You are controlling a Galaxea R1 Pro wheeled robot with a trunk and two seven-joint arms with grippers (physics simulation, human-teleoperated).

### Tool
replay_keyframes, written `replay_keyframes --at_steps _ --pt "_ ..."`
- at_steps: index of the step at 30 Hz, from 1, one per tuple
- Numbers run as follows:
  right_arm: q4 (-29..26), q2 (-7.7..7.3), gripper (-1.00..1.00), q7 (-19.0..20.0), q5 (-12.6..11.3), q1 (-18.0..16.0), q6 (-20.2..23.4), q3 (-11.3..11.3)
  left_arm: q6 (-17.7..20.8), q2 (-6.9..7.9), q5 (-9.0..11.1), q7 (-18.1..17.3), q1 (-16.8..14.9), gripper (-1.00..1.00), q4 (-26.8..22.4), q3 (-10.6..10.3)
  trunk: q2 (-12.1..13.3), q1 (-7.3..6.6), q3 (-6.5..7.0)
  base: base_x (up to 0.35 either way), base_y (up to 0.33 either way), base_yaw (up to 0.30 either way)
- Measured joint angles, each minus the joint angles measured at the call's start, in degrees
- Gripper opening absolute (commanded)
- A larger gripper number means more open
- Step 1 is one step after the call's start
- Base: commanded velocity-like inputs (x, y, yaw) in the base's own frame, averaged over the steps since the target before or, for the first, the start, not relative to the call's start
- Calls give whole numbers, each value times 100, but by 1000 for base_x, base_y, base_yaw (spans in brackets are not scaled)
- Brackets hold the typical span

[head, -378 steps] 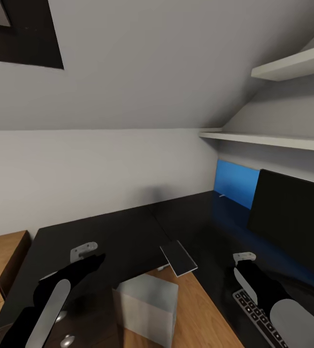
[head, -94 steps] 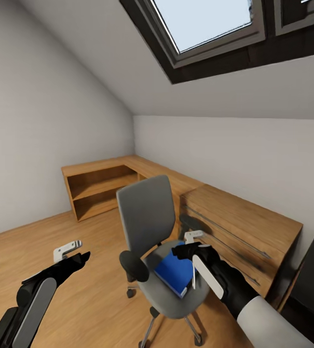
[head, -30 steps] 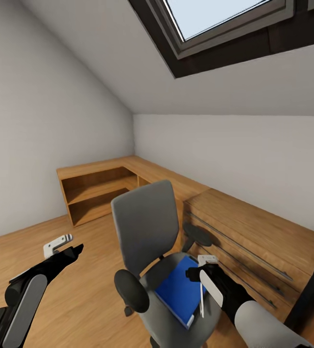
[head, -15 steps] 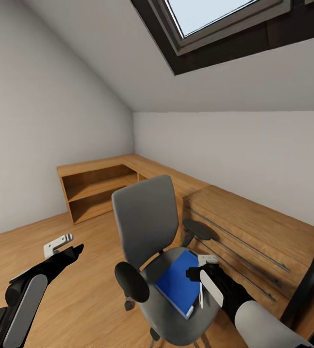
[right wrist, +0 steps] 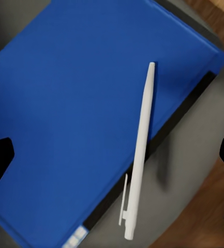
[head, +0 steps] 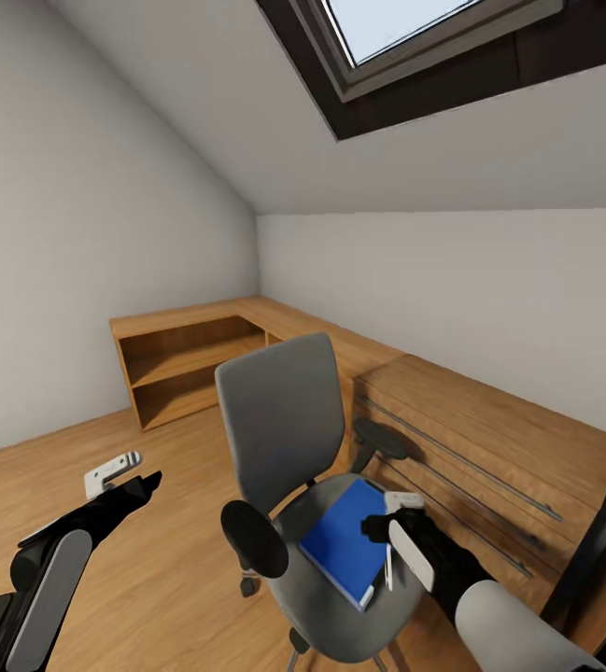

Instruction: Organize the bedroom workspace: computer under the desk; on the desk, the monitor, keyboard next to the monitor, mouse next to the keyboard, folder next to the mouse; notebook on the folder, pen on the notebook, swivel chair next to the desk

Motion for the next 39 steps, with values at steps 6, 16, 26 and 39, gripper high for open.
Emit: replay_keyframes --at_steps 6,16,26,39 --pt "-3 -17 100 24 -3 -1 3 -321 0 -2 0 1 0 100 0 0 0 0 0 0 0 0" --pt "-36 -70 100 35 -2 1 -9 -435 0 -2 0 1 0 100 0 0 0 0 0 0 0 0" --pt "-49 -75 100 34 -3 1 -6 -439 0 4 -1 -1 0 100 0 7 -159 87 -71 0 0 0" --pt "-41 -83 100 44 -2 2 -2 -450 0 4 0 -1 0 100 0 9 -642 352 -287 0 0 0"
